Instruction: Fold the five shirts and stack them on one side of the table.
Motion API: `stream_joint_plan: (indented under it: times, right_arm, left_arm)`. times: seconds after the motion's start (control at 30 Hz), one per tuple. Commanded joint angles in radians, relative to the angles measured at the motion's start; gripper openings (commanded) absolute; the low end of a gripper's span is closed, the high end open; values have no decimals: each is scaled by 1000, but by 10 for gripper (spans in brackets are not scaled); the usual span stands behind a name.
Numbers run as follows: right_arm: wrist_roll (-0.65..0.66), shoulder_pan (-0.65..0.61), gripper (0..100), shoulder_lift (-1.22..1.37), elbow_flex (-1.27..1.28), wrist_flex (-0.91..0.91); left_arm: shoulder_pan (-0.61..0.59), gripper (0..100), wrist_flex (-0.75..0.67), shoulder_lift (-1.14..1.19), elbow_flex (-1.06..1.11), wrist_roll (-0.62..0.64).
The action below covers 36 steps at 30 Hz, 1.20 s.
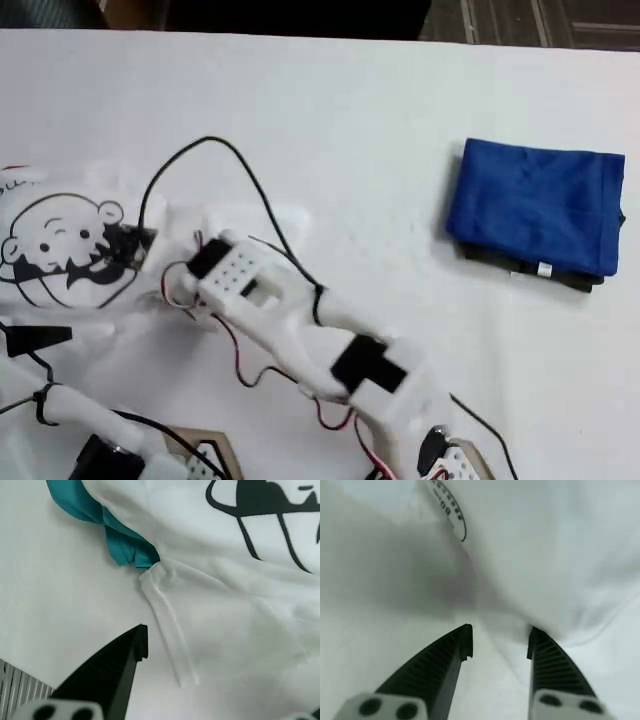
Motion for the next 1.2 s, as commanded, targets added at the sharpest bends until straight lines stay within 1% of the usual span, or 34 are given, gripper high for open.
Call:
stream_joint_plan:
  times: [0.0, 0.07, 0.1, 0.17, 0.3, 0.4, 0.5, 0.67, 0.83, 0.93, 1.07, 1.17]
  right_arm:
    - [2, 1, 123, 56, -107, 10]
    - [2, 22, 34, 101, -146, 12]
    - [2, 38, 11, 122, -164, 18]
    - [2, 70, 43, 159, -201, 53]
    - [2, 151, 19, 216, -281, 131]
    - [9, 248, 20, 234, -334, 160]
    - [12, 371, 20, 232, -370, 174]
    - [130, 526, 20, 229, -471, 251]
    - [144, 639, 20, 229, -631, 360]
    - [146, 670, 20, 229, -735, 446]
    - [146, 659, 20, 229, -881, 576]
    - [143, 642, 20, 214, -934, 591]
  left_arm:
    - [-8, 566, 11, -31, -5, -8]
    - [-8, 566, 11, -31, -10, -6]
    - [-8, 566, 12, -31, -12, -3]
    - [-8, 566, 12, -31, -12, -3]
    - [-8, 566, 12, -31, -12, -6]
    - [-3, 566, 12, -31, -12, -2]
    - [-2, 566, 12, -31, -12, -2]
    - [0, 566, 12, -31, -10, 0]
    - [2, 568, 12, -31, -5, 0]
    - [2, 567, 12, -31, -5, 0]
    - [35, 567, 14, -31, -4, 2]
    - [74, 567, 51, -31, -12, 18]
